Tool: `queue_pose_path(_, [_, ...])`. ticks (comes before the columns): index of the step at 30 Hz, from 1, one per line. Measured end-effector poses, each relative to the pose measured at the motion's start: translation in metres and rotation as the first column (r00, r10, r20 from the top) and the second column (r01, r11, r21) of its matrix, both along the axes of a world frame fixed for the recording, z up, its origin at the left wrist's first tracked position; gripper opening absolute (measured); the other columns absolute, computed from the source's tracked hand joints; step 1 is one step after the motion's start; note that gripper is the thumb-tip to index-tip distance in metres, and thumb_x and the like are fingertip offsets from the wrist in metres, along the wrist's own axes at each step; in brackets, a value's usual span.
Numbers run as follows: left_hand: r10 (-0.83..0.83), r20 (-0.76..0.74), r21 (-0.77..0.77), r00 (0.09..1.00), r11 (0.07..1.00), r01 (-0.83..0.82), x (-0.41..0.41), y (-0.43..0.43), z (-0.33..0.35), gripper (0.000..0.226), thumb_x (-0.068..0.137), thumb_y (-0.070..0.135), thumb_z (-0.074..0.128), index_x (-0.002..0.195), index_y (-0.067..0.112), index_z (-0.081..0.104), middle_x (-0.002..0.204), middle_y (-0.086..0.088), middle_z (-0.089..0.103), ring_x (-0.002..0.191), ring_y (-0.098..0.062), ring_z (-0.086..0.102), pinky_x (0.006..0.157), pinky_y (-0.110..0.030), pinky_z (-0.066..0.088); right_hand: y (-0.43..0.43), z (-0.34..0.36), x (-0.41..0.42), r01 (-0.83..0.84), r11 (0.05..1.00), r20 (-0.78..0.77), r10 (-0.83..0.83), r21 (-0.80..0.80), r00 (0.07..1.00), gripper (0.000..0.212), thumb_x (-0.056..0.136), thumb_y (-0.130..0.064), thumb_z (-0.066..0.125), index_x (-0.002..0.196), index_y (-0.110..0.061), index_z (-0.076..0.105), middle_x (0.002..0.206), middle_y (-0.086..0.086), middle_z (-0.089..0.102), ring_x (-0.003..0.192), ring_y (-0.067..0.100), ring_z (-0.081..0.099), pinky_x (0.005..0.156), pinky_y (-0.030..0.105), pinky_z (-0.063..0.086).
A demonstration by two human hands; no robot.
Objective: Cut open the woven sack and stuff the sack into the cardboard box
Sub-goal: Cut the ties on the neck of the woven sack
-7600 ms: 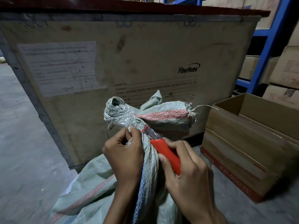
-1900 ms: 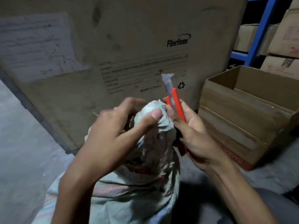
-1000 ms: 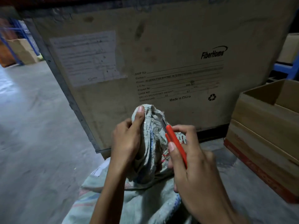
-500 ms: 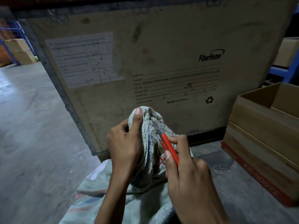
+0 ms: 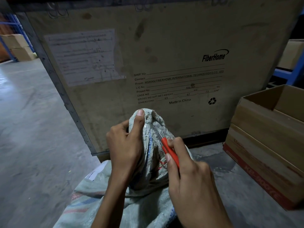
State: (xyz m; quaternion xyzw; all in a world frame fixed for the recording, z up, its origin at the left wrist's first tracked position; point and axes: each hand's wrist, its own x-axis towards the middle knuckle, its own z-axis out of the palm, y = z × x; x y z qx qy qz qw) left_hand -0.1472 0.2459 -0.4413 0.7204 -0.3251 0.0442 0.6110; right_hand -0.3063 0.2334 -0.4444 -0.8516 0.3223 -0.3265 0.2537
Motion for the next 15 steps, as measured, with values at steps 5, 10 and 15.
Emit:
queue_pose_path(5, [0.125, -0.026, 0.033, 0.992, 0.992, -0.124, 0.011, 0.007, 0.001, 0.066, 0.096, 0.055, 0.057, 0.055, 0.023, 0.017, 0.045, 0.006, 0.015, 0.046, -0.01, 0.015, 0.045, -0.024, 0.011, 0.009, 0.0, -0.001, -0.012, 0.995, -0.155, 0.027, 0.097, 0.988, 0.025, 0.1, -0.042, 0.033, 0.122, -0.045, 0.021, 0.067, 0.002, 0.061, 0.066, 0.025, 0.064, 0.063, 0.044, 0.05])
queue_pose_path(10, [0.133, -0.078, 0.054, 0.988, 0.99, -0.129, 0.016, 0.004, -0.002, 0.067, 0.096, 0.057, 0.055, 0.055, 0.018, 0.021, 0.046, 0.01, 0.018, 0.044, -0.008, 0.017, 0.044, -0.022, 0.013, -0.01, 0.011, -0.016, -0.08, 0.985, -0.216, 0.113, 0.153, 0.97, 0.013, 0.099, -0.043, 0.036, 0.11, -0.045, 0.028, 0.071, 0.001, 0.063, 0.067, 0.023, 0.063, 0.068, 0.044, 0.054])
queue_pose_path(15, [0.081, -0.275, 0.008, 0.958, 0.997, -0.082, 0.028, 0.013, 0.013, 0.062, 0.098, 0.056, 0.052, 0.059, 0.013, 0.031, 0.053, -0.003, 0.027, 0.05, -0.017, 0.025, 0.049, -0.026, 0.018, -0.028, 0.02, -0.031, -0.255, 0.887, 0.022, 0.267, 0.385, 0.964, 0.018, 0.093, -0.052, 0.046, 0.105, -0.039, 0.05, 0.062, 0.007, 0.055, 0.052, 0.009, 0.048, 0.053, 0.027, 0.039])
